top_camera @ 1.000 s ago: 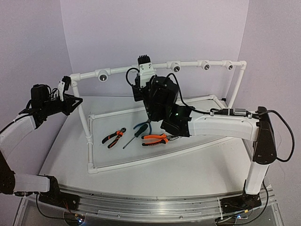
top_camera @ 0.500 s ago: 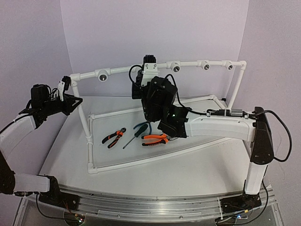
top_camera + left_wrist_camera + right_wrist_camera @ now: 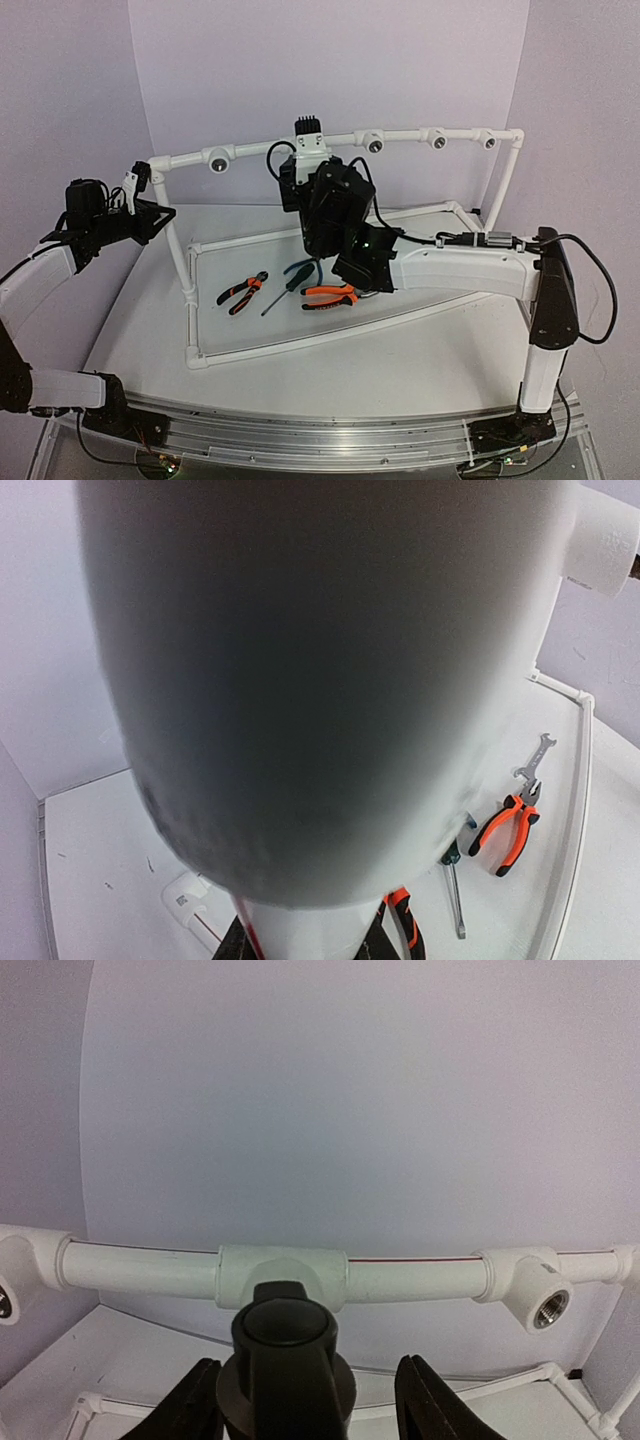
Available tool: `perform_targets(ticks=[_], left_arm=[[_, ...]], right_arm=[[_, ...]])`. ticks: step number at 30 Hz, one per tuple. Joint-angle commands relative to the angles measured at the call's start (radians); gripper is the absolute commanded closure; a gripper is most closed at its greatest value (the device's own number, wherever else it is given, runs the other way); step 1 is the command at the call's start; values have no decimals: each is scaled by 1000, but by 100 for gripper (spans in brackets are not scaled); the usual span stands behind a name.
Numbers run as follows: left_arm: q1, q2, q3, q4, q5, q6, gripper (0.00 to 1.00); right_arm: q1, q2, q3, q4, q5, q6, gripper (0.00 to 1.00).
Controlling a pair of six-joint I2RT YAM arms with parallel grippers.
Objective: Install the water faucets
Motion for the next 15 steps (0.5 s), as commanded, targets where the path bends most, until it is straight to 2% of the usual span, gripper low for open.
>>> perform_targets(ticks=[1, 7, 8, 10, 11, 15], left_arm=[[-11, 24, 17, -181, -45, 23, 100], [-11, 33, 24, -178, -51, 17, 100], [-11, 35, 25, -177, -52, 16, 100], [-11, 42, 29, -172, -55, 14, 100], [-11, 45, 32, -171, -59, 14, 100], [-11, 63, 51, -169, -71, 31, 100]], right_arm=[[5, -24, 21, 42, 12, -50, 37], [27, -62, -11, 49, 10, -61, 26], [31, -69, -21, 49, 9, -60, 22], [43, -89, -48, 49, 4, -53, 6], [50, -101, -60, 49, 6, -48, 3], [78, -174, -153, 42, 19, -29, 2]])
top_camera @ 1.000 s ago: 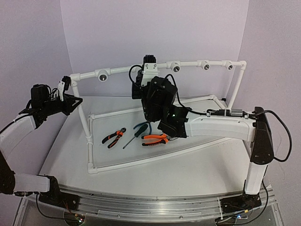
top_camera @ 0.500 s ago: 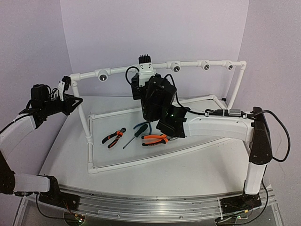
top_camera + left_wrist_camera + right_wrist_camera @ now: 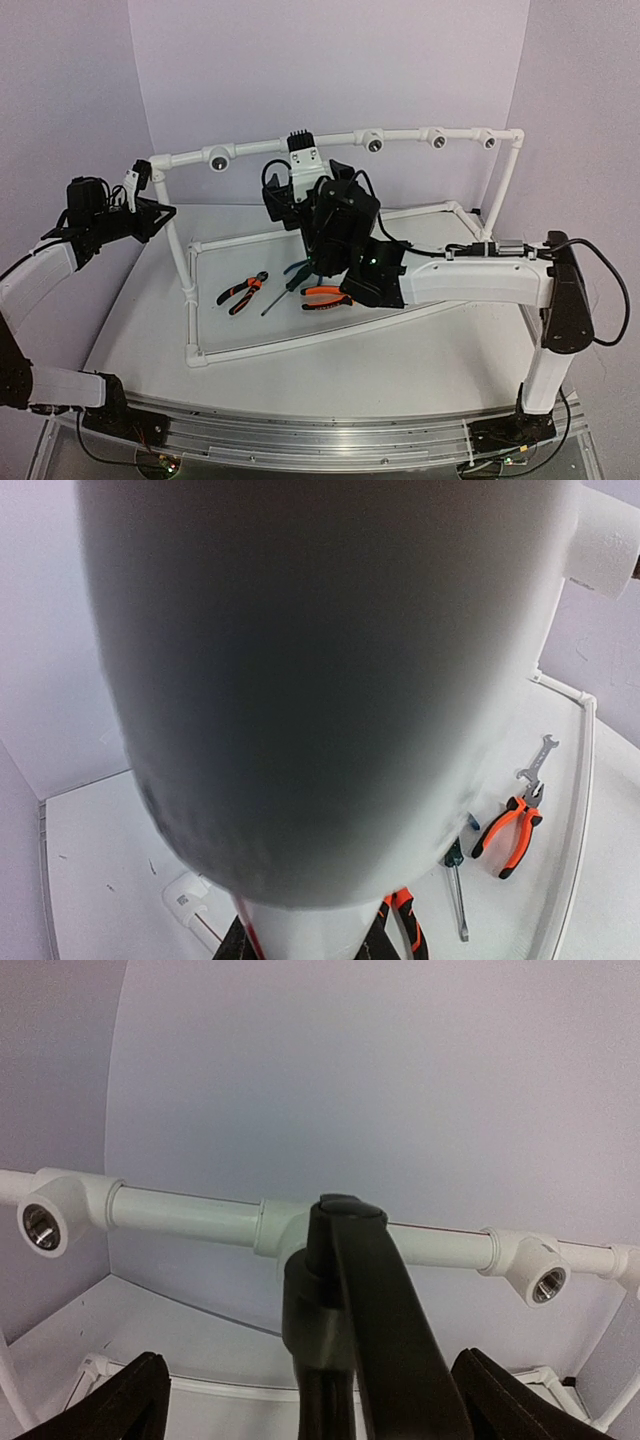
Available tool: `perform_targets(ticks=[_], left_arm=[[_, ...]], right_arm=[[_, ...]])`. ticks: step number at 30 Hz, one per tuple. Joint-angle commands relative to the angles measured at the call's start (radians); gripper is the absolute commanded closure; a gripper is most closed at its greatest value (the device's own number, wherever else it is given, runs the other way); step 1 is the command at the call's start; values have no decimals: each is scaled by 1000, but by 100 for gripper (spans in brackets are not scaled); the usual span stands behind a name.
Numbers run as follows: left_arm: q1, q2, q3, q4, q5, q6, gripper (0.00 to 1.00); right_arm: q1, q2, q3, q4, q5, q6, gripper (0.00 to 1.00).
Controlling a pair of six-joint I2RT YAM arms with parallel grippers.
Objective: Install the water faucets
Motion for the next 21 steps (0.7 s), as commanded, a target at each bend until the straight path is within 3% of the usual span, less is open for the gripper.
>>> perform_targets(ticks=[1, 14, 18, 21], left_arm=[[-11, 48, 42, -171, -71, 36, 100], [-11, 135, 140, -201, -101, 73, 100], [-11, 175, 164, -198, -114, 92, 100], [-11, 209, 181, -194, -119, 115, 100]], right_arm=[[32, -139, -88, 35, 20, 32, 2], [21, -458, -452, -397, -57, 343, 2], [-91, -560, -529, -608, -196, 525, 2], [-190, -624, -603, -679, -255, 573, 2]])
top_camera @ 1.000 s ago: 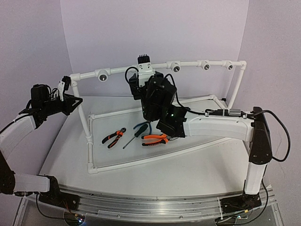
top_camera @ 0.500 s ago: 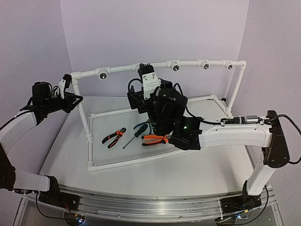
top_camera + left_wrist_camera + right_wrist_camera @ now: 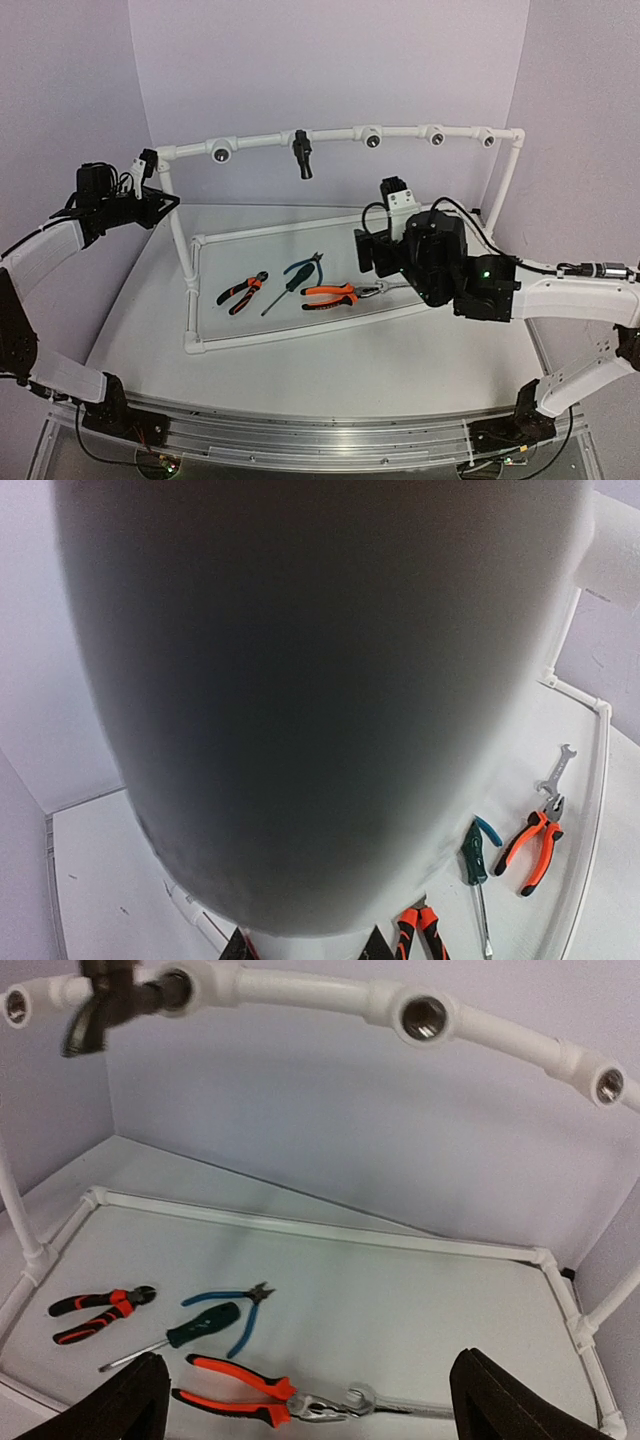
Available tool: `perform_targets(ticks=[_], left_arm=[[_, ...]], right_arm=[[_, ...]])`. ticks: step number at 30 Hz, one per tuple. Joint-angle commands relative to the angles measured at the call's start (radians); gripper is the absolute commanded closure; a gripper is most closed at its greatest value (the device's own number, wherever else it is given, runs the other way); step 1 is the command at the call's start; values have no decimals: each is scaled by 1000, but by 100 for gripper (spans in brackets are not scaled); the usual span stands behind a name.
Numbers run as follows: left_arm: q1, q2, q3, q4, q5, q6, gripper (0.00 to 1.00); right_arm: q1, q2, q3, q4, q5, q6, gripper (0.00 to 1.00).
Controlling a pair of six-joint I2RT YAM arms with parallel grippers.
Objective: Install the water faucets
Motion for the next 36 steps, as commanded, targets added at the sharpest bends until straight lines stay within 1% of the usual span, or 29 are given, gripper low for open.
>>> perform_targets(ticks=[1, 5, 10, 12, 15, 17, 19, 23, 27, 30, 33, 36], left_arm=[[-12, 72, 45, -158, -106, 98, 100], [-12, 132, 92, -179, -112, 132, 100], [-12, 180, 139, -201, -103, 154, 100], [-12, 188, 143, -203, -90, 155, 100], [-12, 211, 153, -206, -84, 153, 100], [-12, 230, 165, -209, -76, 156, 100], [-12, 245, 175, -211, -63, 158, 100], [-12, 262, 202, -218, -46, 166, 100], [-11, 266, 213, -228, -36, 182, 100], [-12, 261, 209, -231, -31, 191, 100], [-12, 257, 205, -231, -35, 204, 100], [-12, 254, 201, -231, -41, 215, 100]], right_arm=[[-143, -114, -90, -184, -117, 164, 2], [-245, -176, -158, -222, -186, 189, 2], [-302, -204, -179, -232, -267, 199, 2], [-314, -195, -160, -232, -338, 194, 2], [-317, -154, -95, -224, -471, 137, 2], [-318, -126, -64, -181, -561, 98, 2], [-321, -95, -24, -126, -674, 63, 2], [-333, 1, 127, -56, -940, 26, 3], [-346, 129, 271, 43, -1041, 39, 13], [-359, 220, 370, 77, -1107, 62, 23], [-369, 295, 442, 109, -1162, 104, 32], [-373, 347, 487, 127, -1174, 127, 38]])
